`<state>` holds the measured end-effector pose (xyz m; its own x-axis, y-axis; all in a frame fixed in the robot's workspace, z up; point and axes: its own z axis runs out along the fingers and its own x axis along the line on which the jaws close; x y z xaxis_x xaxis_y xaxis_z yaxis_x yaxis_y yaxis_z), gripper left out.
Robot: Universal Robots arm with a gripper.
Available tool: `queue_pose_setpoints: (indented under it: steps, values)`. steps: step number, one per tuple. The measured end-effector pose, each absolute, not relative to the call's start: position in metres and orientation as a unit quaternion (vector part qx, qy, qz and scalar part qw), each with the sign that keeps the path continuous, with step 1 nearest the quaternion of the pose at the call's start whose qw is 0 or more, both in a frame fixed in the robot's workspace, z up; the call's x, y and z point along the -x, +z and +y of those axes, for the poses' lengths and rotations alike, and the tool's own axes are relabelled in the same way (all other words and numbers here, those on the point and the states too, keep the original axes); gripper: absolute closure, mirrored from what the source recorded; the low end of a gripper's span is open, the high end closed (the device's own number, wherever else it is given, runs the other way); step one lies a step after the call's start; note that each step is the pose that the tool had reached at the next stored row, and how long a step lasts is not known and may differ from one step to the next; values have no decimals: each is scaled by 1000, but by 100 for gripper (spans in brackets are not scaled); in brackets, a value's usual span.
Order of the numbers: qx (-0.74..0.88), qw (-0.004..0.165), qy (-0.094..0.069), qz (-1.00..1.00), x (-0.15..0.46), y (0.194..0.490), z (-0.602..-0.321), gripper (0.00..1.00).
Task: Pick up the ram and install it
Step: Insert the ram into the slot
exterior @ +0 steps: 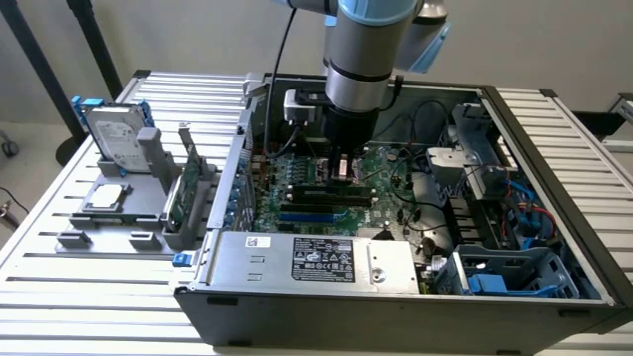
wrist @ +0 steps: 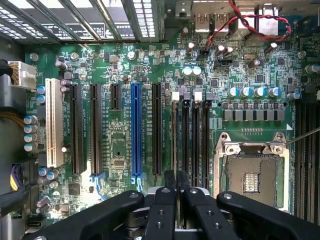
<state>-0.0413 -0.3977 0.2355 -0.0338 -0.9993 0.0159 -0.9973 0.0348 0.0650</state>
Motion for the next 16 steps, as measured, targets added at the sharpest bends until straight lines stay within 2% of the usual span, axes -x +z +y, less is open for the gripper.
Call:
queue_pose_setpoints:
  steps: [16]
  values:
    - [-687, 34, -24, -725, 37, 233, -398, 87]
